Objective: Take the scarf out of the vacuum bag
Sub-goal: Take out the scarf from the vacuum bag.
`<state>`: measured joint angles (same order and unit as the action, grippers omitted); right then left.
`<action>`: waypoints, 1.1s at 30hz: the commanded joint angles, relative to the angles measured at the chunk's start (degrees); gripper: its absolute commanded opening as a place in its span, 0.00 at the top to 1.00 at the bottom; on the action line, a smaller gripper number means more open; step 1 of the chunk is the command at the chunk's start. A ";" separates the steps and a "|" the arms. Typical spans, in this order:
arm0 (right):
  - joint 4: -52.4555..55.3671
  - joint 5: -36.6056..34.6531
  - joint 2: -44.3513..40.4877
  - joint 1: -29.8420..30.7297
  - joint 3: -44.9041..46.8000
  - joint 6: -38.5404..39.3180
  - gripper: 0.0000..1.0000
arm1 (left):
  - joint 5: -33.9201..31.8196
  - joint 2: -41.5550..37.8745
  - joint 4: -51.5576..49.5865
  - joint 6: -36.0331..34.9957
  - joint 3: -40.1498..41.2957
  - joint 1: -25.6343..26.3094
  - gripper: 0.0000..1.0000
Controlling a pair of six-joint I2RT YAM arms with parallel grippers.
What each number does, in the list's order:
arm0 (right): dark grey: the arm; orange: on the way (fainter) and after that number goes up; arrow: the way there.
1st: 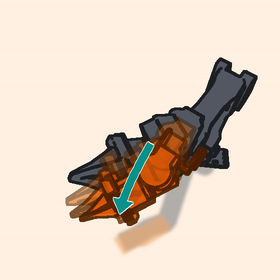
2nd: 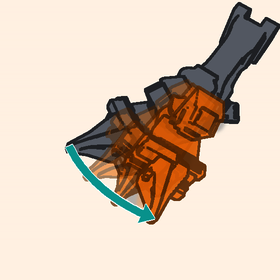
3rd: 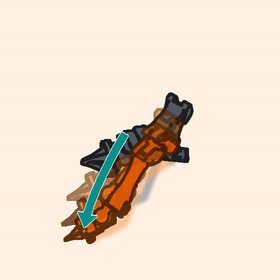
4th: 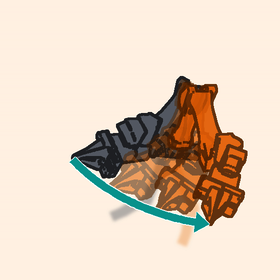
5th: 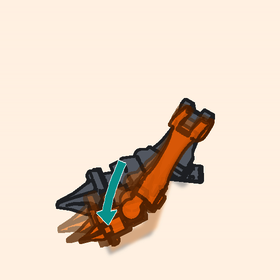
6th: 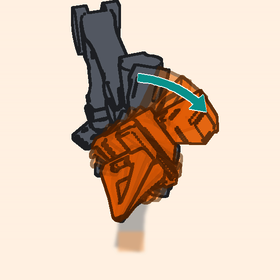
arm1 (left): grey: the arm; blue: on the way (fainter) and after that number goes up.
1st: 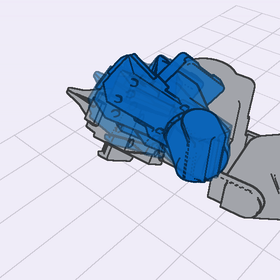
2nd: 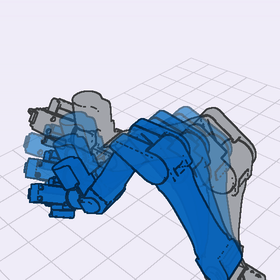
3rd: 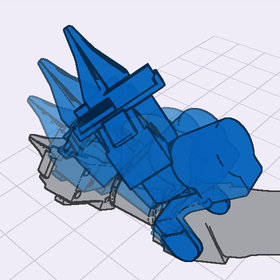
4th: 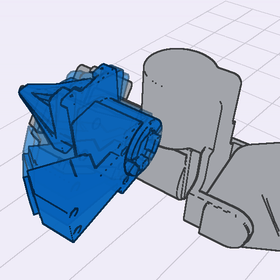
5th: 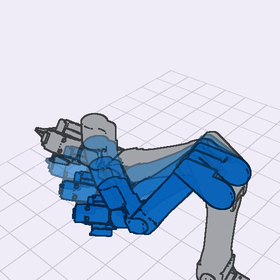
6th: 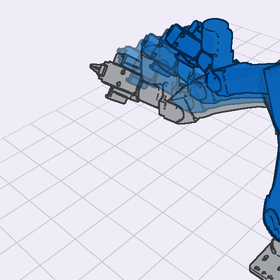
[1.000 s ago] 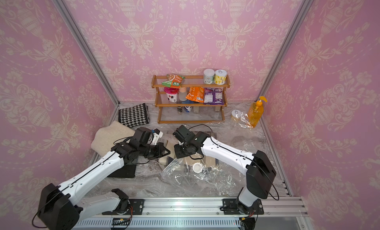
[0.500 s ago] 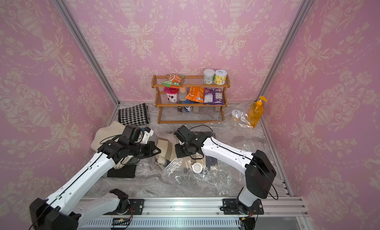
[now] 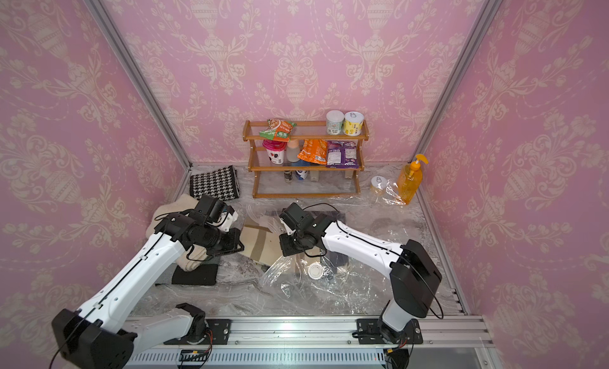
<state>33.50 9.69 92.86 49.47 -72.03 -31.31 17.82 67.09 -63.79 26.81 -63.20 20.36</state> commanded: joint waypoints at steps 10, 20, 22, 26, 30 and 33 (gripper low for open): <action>-2.36 2.31 3.13 -0.39 0.11 6.70 0.91 | -24.27 4.76 -21.84 1.10 -4.58 0.44 1.00; -4.47 3.41 3.83 -0.57 1.89 6.79 0.91 | -37.54 13.71 -25.02 1.54 -11.21 4.19 1.00; -4.54 3.58 4.01 -0.61 1.98 6.79 0.91 | -40.68 14.36 -25.43 0.81 -14.38 4.84 1.00; -4.52 3.45 4.26 -1.00 2.26 7.03 0.91 | -49.15 14.25 -25.84 -0.97 -20.64 7.03 1.00; -4.76 3.40 3.68 -2.04 2.68 7.14 0.91 | -55.97 13.02 -25.04 -4.10 -23.69 7.33 1.00; -4.50 3.42 3.27 -2.87 2.77 7.32 0.91 | -61.30 11.81 -23.25 -7.21 -24.25 7.33 1.00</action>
<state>29.34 13.32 96.29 47.57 -70.30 -25.43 -33.23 81.12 -86.39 23.59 -85.80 27.62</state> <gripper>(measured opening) 0.087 0.068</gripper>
